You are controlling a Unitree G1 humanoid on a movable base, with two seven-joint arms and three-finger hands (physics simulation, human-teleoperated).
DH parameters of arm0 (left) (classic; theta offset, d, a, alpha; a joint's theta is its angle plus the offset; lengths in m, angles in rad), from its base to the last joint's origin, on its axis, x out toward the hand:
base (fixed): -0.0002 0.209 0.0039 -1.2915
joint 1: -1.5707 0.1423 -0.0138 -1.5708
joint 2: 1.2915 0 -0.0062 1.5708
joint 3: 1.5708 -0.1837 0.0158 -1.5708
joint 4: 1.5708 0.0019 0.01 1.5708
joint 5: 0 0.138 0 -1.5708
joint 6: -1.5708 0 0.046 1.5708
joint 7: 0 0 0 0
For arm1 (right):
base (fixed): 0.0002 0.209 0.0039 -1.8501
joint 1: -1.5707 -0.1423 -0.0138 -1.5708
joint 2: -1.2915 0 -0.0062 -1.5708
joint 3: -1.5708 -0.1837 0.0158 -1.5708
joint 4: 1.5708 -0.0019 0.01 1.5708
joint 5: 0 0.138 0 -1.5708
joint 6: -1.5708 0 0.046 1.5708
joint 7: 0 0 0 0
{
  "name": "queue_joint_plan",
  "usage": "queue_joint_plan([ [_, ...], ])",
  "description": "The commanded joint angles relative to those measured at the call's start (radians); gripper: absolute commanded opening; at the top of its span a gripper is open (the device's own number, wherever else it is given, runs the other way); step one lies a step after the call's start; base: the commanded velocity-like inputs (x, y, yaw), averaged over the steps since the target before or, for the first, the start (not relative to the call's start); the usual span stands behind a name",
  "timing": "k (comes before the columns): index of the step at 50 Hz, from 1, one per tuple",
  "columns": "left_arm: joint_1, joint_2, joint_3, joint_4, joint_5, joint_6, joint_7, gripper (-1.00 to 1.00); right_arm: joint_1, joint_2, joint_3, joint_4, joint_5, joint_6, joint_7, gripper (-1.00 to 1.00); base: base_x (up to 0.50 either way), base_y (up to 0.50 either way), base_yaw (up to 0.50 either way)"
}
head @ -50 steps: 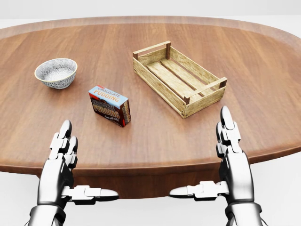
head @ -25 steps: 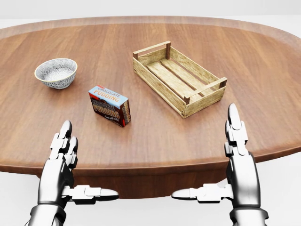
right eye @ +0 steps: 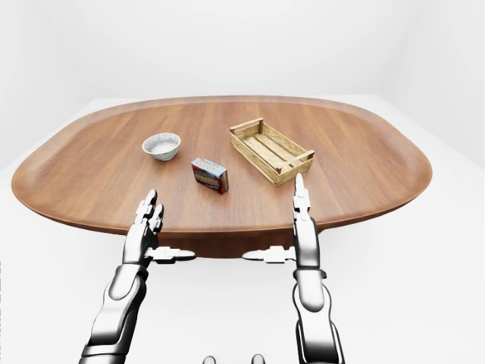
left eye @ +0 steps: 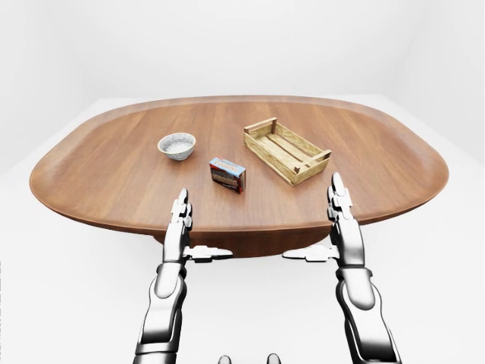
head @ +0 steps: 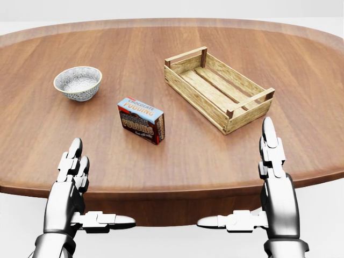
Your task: Pick up the chocolate pudding and put it in the tray.
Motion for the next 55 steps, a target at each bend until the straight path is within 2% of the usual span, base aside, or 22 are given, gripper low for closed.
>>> queue_joint_plan([
  [1,0.001,0.0,0.0,0.002,0.001,-0.004,0.0,1.0,0.005,0.0,0.0,-0.003,-0.001,0.0,0.0,1.0,0.0,0.16,0.0],
  [10,0.002,0.0,-0.001,-0.006,0.002,0.004,0.0,1.0,0.005,0.0,0.002,-0.002,-0.002,0.0,0.0,1.0,0.0,0.16,0.0],
  [20,0.002,0.0,-0.001,0.003,0.003,-0.004,0.0,1.0,0.008,0.001,0.002,-0.001,-0.002,0.0,-0.001,1.0,0.0,0.16,0.0],
  [33,0.006,-0.001,-0.002,-0.014,0.003,0.01,0.001,1.0,0.009,0.001,0.002,-0.008,-0.003,0.0,-0.001,1.0,0.0,0.16,0.0],
  [34,0.001,-0.001,0.0,0.002,0.003,-0.001,0.002,1.0,0.011,0.002,0.003,-0.01,-0.004,0.0,-0.001,1.0,0.0,0.16,0.0],
  [36,0.0,-0.001,0.0,0.008,0.003,-0.005,0.002,1.0,0.008,0.001,0.001,-0.009,-0.003,0.0,-0.001,1.0,0.0,0.16,0.0],
  [44,-0.003,-0.001,-0.001,0.009,0.004,-0.004,0.004,1.0,0.011,0.0,0.0,-0.012,-0.006,0.0,-0.001,1.0,0.02,0.21,0.0],
  [52,-0.005,-0.001,0.0,0.028,0.003,-0.02,0.005,1.0,0.009,0.001,-0.001,-0.006,0.0,0.0,0.0,1.0,0.03,0.25,0.0],
  [55,-0.006,0.0,0.0,0.025,0.002,-0.015,0.004,1.0,0.007,0.001,0.0,0.0,0.008,0.0,0.004,1.0,0.03,0.11,0.0],
])
